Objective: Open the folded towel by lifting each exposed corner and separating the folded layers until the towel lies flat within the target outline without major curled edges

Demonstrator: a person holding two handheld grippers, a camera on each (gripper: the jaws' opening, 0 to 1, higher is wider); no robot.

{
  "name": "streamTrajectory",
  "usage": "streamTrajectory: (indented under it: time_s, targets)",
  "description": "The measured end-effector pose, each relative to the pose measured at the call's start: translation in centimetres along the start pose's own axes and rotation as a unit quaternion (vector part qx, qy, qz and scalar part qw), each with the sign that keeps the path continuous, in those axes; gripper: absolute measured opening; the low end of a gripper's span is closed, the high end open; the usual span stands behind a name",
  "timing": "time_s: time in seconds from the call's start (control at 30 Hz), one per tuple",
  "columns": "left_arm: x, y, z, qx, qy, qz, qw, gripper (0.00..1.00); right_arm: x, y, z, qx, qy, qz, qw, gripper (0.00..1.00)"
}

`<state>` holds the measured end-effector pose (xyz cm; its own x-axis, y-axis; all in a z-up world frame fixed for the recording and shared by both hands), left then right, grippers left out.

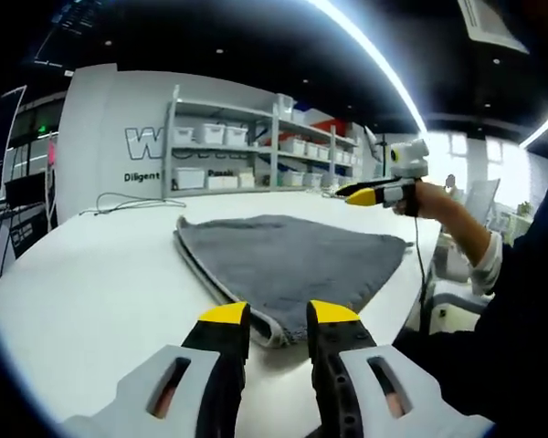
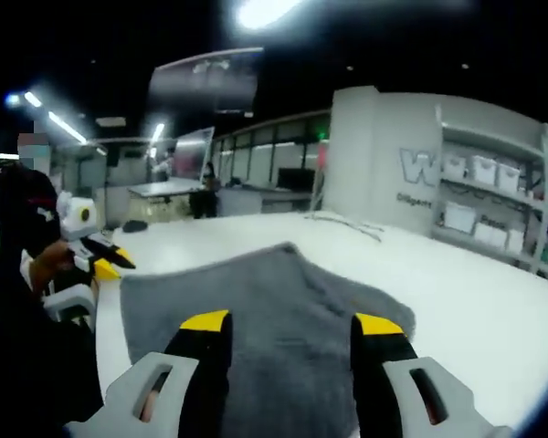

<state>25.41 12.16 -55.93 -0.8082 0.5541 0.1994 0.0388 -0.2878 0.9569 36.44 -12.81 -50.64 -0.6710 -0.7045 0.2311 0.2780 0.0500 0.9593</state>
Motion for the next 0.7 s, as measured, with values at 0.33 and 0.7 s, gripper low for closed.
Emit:
streamTrajectory:
  time_s: [0.33,0.7]
  targets:
    - [-0.3,0.2,0.2,-0.005,-0.003,-0.002,1.0000,0.25,2.1,-2.5,-0.7,0.004,-0.022,0.007,0.9997,0.51]
    - [-0.5,-0.5,0.1,-0.002,-0.013,0.009,0.9999,0.25,4.0,-4.8,-1.0,0.003,-0.037,0.036,0.9986,0.50]
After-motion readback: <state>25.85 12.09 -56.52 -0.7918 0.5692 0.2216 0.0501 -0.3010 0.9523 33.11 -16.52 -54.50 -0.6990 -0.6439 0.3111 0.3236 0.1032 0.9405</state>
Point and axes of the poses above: the point that each gripper's makers call its tool centre point, and the gripper's own axes: x roughly backward along the fingers, z roughly to its left, y roughly out of its top, the point moved 1 cm from there along x, roughly backward along the fingers, and after that the axes turned 15 degrees about -x, right-handed, at the moved point
